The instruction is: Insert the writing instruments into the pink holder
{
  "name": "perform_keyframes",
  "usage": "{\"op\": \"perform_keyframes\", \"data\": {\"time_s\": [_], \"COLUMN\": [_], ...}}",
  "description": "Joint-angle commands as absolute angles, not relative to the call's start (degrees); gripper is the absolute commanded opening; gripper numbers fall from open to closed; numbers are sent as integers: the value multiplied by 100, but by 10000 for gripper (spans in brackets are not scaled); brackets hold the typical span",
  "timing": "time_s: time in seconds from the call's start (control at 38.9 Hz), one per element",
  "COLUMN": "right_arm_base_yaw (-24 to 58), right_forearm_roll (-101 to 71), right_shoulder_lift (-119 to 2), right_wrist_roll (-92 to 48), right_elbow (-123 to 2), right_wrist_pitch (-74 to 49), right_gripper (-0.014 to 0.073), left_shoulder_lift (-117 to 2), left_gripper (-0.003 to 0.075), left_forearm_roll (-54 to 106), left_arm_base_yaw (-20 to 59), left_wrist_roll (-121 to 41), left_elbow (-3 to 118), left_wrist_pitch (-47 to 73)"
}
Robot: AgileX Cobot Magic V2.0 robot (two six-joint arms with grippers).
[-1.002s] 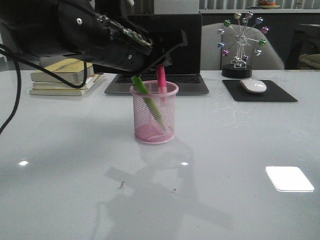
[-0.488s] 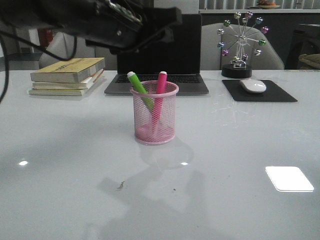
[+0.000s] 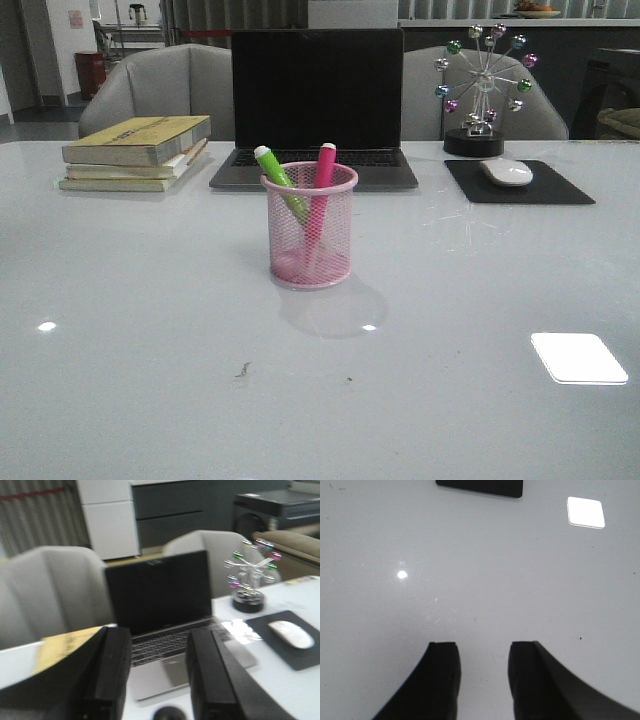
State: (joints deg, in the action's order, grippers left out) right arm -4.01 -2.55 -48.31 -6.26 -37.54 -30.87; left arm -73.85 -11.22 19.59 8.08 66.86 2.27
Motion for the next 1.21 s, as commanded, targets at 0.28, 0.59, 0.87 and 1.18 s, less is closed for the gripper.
{"op": "perform_keyframes", "data": {"time_s": [0.28,0.59,0.87,1.18], "right_arm_base_yaw": [-438,-416,-223,-182], "right_forearm_roll": [-201,-211,-287,-313], "right_shoulder_lift": [-4796,-4755,-4663,-4663], "right_wrist_roll": [-664,-664,-664,-664], "right_elbow": [-3912,-3912,-3912,-3912], "right_wrist_pitch": [-2707,-2718,-2769,-2746], "right_gripper": [373,373,373,313], "left_shoulder_lift": [-5370,-4093,-3681,-3694], "left_gripper": [333,333,333,333], "left_forearm_roll": [-1495,-1326,-1420,-1849], "left_arm_base_yaw": [1108,1110,1110,1110], "left_wrist_roll": [812,826,826,916], "left_elbow": [5804,4385,3944,3944], "left_wrist_pitch": [1130,1560,1907,1997]}}
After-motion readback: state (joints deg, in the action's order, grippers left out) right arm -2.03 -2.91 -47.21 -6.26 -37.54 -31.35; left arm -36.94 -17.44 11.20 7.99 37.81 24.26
